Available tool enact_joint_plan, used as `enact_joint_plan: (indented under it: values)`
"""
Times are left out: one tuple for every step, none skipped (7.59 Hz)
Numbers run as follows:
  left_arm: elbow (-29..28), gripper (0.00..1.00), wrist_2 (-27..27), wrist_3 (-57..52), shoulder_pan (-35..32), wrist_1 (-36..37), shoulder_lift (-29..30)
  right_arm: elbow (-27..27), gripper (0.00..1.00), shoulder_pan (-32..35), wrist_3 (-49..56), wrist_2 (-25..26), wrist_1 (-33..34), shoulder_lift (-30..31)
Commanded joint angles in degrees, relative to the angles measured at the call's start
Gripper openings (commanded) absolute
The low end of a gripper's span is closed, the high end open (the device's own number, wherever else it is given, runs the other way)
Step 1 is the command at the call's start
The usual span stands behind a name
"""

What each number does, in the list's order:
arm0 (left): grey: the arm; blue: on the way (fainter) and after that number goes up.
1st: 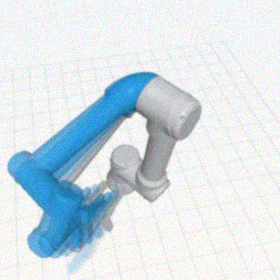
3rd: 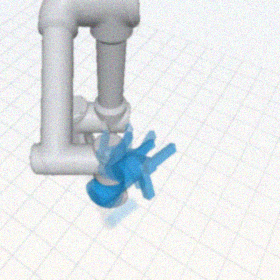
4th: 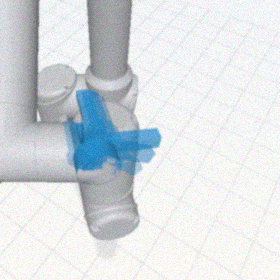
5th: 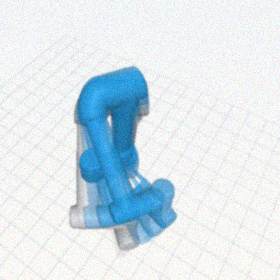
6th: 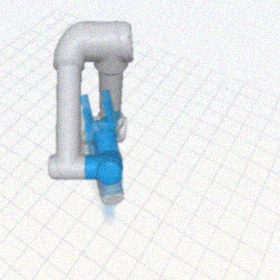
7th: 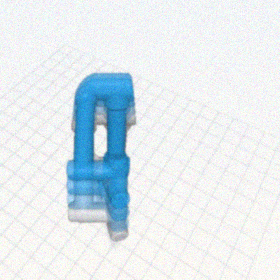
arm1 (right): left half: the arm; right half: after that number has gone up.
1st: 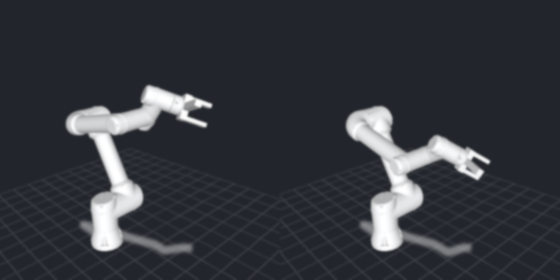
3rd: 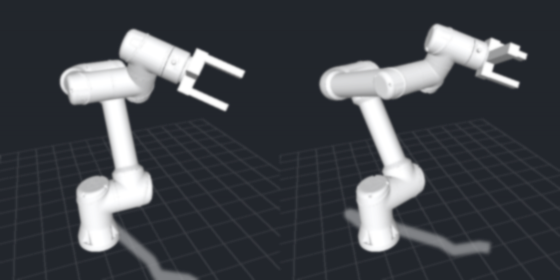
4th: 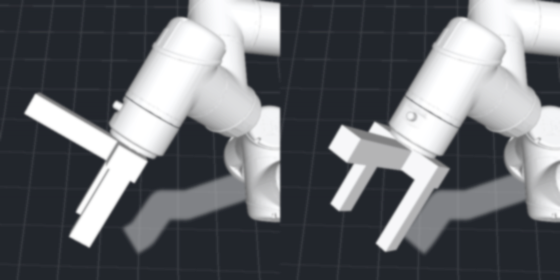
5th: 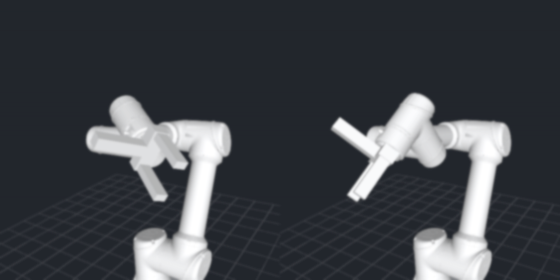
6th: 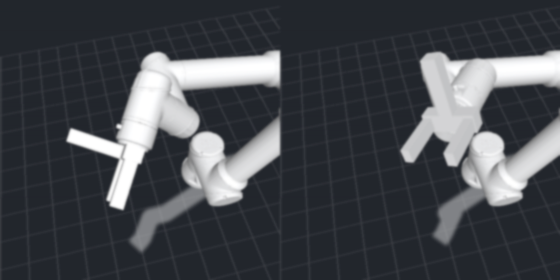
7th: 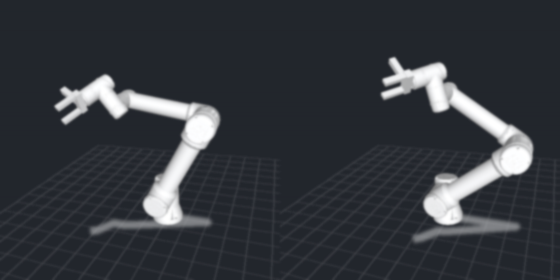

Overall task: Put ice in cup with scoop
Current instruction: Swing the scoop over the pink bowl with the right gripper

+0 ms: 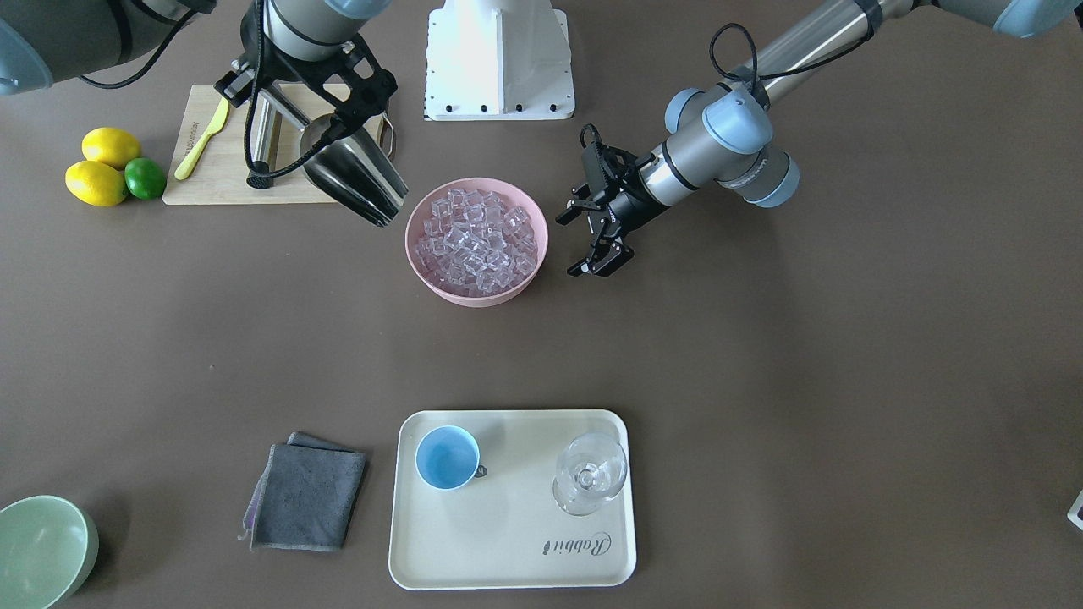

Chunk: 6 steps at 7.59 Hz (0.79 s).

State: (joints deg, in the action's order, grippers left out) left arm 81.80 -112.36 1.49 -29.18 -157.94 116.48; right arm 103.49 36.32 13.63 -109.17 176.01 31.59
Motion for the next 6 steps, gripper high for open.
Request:
enact_joint_plan:
  values:
    - [-0.1, 0.98, 0.1, 0.0, 0.3, -0.5, 0.3, -3.4, 0.0, -3.3, 0.0, 2.5, 0.8, -1.9]
    - [-0.1, 0.98, 0.2, 0.0, 0.3, -0.8, 0.3, -3.6, 0.0, -3.5, 0.0, 3.1, 0.7, -1.8]
    - [-0.2, 0.98, 0.3, 0.0, 0.3, -0.8, 0.4, -3.6, 0.0, -4.3, 0.0, 4.0, 0.7, -1.8]
    - [-0.2, 0.98, 0.1, 0.0, 0.3, -0.8, 0.3, -4.8, 0.0, -4.7, -0.2, 4.2, 0.8, -2.1]
    - [0.0, 0.98, -0.2, 0.1, 0.3, -0.8, -0.1, -6.9, 0.0, -4.8, -0.6, 4.4, 0.8, -3.0]
    - [0.0, 0.98, 0.1, 0.1, 0.3, -0.7, -0.1, -9.5, 0.0, -4.8, -0.8, 4.7, 0.7, -4.2]
